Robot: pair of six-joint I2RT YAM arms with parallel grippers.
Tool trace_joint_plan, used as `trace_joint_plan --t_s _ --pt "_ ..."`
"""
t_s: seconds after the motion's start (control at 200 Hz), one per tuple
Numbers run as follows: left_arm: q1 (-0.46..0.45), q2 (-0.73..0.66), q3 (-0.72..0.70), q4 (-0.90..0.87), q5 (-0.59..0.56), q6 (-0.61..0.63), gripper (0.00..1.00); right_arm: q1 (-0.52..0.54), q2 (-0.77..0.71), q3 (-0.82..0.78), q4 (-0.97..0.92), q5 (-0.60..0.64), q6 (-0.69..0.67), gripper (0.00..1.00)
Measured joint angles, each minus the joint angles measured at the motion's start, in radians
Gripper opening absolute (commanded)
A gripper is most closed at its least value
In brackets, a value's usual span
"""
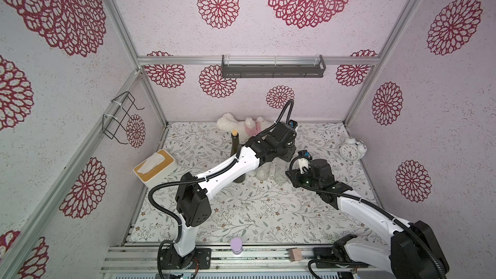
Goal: Remove the label from the bottle
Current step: Tear open the label from the bottle.
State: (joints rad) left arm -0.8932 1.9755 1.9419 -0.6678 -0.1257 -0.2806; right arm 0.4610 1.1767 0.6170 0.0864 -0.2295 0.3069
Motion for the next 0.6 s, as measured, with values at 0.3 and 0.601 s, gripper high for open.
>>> trace_joint_plan --t_s 0.3,0.601 --pt "0.0 0.0 0.0 0.0 0.0 0.0 0.11 0.001 0.005 0.01 0.008 0.0 0.0 0.11" --pt "0.0 0.0 0.0 0.0 0.0 0.001 0.11 0.003 0.009 0.01 0.007 0.001 0.0 0.0"
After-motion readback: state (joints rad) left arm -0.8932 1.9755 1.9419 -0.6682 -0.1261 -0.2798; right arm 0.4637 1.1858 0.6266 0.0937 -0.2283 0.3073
